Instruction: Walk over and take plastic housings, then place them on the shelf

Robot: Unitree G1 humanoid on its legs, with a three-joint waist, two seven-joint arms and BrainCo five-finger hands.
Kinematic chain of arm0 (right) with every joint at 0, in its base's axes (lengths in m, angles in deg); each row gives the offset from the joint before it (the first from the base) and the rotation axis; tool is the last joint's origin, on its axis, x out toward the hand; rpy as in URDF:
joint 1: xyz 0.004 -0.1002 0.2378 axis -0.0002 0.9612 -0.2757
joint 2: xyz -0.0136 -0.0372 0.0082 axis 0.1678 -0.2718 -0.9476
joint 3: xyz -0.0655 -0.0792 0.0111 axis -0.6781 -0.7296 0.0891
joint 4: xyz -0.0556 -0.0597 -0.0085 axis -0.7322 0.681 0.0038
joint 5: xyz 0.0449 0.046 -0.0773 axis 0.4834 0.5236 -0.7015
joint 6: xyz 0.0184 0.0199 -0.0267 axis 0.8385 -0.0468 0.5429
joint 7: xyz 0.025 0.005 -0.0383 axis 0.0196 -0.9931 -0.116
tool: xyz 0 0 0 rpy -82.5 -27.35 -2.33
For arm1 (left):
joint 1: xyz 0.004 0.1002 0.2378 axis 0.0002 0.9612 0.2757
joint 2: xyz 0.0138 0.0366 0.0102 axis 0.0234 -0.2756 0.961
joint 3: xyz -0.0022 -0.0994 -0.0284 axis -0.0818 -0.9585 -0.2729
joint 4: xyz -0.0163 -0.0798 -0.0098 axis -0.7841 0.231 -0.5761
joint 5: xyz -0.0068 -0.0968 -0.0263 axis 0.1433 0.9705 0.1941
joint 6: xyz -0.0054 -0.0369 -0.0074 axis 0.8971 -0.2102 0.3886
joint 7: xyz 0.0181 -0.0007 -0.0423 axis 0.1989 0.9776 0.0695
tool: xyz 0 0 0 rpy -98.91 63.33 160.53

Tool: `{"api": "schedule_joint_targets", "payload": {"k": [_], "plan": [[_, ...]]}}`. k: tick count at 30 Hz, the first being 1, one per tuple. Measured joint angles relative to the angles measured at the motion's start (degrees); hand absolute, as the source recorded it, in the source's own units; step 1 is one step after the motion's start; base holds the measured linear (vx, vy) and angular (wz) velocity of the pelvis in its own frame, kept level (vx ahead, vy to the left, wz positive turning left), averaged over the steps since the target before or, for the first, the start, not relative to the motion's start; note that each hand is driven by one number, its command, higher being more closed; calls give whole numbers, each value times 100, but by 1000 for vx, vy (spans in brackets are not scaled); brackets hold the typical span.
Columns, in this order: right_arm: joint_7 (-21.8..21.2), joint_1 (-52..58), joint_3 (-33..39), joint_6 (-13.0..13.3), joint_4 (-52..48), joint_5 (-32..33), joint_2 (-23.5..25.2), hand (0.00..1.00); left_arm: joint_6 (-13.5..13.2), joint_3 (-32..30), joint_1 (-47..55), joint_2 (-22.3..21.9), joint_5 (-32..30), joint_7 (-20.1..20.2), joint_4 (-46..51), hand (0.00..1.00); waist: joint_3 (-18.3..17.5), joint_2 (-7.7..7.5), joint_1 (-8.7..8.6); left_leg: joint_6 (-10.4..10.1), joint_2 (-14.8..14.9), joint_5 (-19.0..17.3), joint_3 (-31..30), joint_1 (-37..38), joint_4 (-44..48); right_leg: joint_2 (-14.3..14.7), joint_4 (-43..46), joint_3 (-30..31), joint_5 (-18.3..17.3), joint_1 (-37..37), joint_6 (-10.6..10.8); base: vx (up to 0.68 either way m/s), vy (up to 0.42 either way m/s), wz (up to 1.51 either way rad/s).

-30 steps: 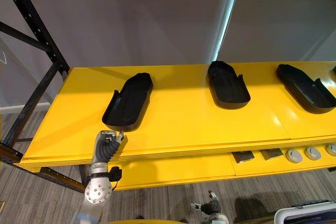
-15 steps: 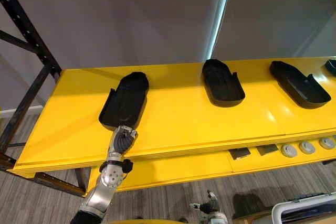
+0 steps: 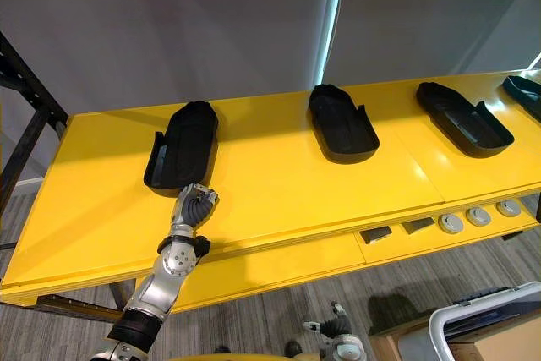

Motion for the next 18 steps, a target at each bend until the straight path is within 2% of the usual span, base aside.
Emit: {"api": "schedule_joint_targets", "payload": {"k": [3, 5, 7, 10, 12, 13, 15, 18], "plan": [[4, -43, 4, 4, 10, 1, 2, 0, 10, 6, 55, 3, 5, 2, 216, 100, 73, -5, 1, 2, -5, 2, -13, 0, 28, -6, 0, -14, 3, 5, 5, 0, 0, 0], [8, -67, 4, 9, 16, 2, 7, 0, 7, 24, 259, 7, 19, 4, 712, 100, 103, -4, 3, 2, -11, 2, -40, 0, 30, -10, -2, -40, 3, 20, 5, 27, -4, 6], [9, -74, 5, 9, 20, 3, 2, 0, -86, 8, 495, 32, 125, 4, 1395, 100, 116, 10, 11, 3, -13, 3, -92, 2, 31, -11, -2, -70, 2, 43, 6, 39, -9, 10], [11, -74, 9, 8, 43, 8, -16, 0, -361, -213, 750, 114, 790, 12, 2591, 100, 127, 32, 59, 4, 0, 7, -186, 24, 37, -21, 14, -119, 2, 141, 6, 41, -9, 14], [7, -66, 12, -5, 84, 9, -52, 0, -677, -714, 836, 201, 1472, 4, 3452, 100, 139, 54, 179, 5, 9, 8, -272, 44, 39, -33, 39, -175, -1, 190, 5, -12, -5, 16], [4, -67, 17, -14, 80, 8, -64, 0, -787, -975, 869, 230, 1740, 6, 3634, 100, 149, 70, 183, 5, 12, 8, -318, 62, 38, -32, 64, -199, -13, 216, 9, -36, -13, 22], [-11, -62, 48, -32, 76, 8, -93, 0, -1129, -2154, 1099, 311, 2636, -2, 3961, 100, 156, 111, 220, 1, 21, -3, -426, 105, 33, -52, 276, -249, -190, 241, -1, -55, -21, 24], [-54, -17, 141, -60, 70, 7, -99, 0, -1245, -3076, 1324, 332, 3302, -137, 3963, 100, 152, 127, 332, -7, 11, -36, -556, 108, 30, -61, 429, -379, -312, 247, 2, -43, -27, 29]]}}
